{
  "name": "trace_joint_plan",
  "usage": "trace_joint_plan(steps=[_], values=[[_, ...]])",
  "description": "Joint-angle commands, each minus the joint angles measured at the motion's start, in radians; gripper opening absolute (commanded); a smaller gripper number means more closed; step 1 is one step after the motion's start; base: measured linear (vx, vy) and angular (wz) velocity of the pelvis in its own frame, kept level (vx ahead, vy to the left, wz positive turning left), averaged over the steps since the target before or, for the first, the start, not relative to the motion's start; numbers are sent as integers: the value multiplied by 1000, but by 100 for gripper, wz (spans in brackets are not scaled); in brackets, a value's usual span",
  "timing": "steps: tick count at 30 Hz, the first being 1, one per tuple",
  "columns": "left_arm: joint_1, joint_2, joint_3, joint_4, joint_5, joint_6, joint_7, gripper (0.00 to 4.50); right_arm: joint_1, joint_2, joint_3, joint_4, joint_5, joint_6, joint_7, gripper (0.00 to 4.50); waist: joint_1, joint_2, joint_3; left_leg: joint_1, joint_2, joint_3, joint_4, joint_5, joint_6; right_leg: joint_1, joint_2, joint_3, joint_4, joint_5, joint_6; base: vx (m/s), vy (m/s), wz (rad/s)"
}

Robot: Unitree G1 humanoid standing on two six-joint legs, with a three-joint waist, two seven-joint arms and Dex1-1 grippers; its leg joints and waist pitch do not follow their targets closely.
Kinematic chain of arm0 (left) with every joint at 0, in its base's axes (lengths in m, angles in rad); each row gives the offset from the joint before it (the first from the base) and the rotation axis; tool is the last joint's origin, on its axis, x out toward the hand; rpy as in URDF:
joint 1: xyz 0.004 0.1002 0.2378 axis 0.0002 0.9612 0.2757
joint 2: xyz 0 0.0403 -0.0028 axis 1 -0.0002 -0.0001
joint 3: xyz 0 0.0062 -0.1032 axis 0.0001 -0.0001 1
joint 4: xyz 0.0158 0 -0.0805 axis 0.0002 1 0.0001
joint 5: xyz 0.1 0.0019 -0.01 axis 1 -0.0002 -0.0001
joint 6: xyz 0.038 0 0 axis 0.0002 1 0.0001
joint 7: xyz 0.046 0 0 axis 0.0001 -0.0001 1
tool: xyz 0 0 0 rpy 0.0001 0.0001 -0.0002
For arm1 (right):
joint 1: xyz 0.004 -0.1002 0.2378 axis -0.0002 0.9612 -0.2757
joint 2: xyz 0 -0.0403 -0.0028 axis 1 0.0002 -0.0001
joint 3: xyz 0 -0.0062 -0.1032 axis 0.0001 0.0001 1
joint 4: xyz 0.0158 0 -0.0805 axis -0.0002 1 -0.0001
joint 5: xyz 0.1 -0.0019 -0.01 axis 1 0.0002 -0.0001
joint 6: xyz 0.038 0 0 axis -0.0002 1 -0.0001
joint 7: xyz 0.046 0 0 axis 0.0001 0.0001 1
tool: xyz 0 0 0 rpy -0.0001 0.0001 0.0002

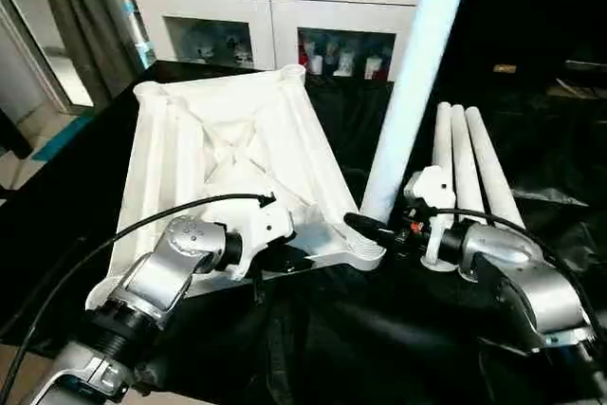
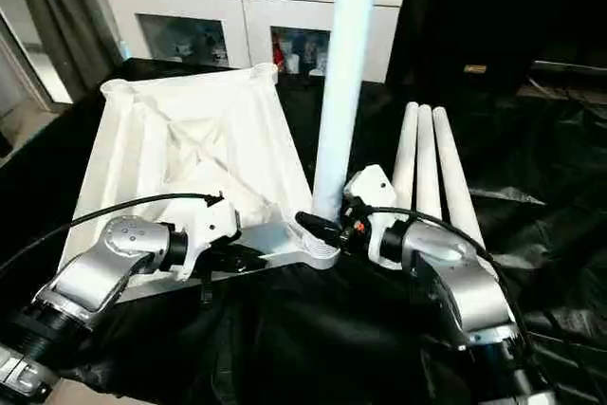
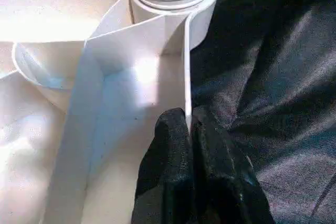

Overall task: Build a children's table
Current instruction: Insert table leg to table base

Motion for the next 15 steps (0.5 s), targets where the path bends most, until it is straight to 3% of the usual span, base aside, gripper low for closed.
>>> trace_joint_plan(steps=[1, 8, 10, 15], values=[[-3, 23, 26, -5, 18, 0, 25, 0, 36, -6, 66, 84, -12, 33, 47, 188, 1, -4, -36, 20, 65, -27, -92, -282, -5, 12, -54, 29, -83, -145, -232, 0, 0, 0], [-30, 47, 7, -17, 12, -11, -45, 0, 9, -8, 69, 146, 1, -1, 128, 188, -1, -3, -22, 20, 65, -28, -97, -304, 3, 9, -54, 29, -86, -140, -239, 0, 0, 0], [-32, 55, 5, -25, 10, -7, -56, 0, 7, -11, 70, 153, -3, -11, 141, 188, -2, -1, -14, 18, 66, -28, -100, -296, 6, 7, -52, 29, -86, -121, -244, 0, 0, 0], [-37, 67, 10, -40, 2, 3, -69, 0, 6, -19, 66, 154, -4, -22, 163, 188, -3, -2, -7, 19, 67, -26, -102, -273, 17, 11, -51, 28, -83, -66, -268, 0, 0, 0]])
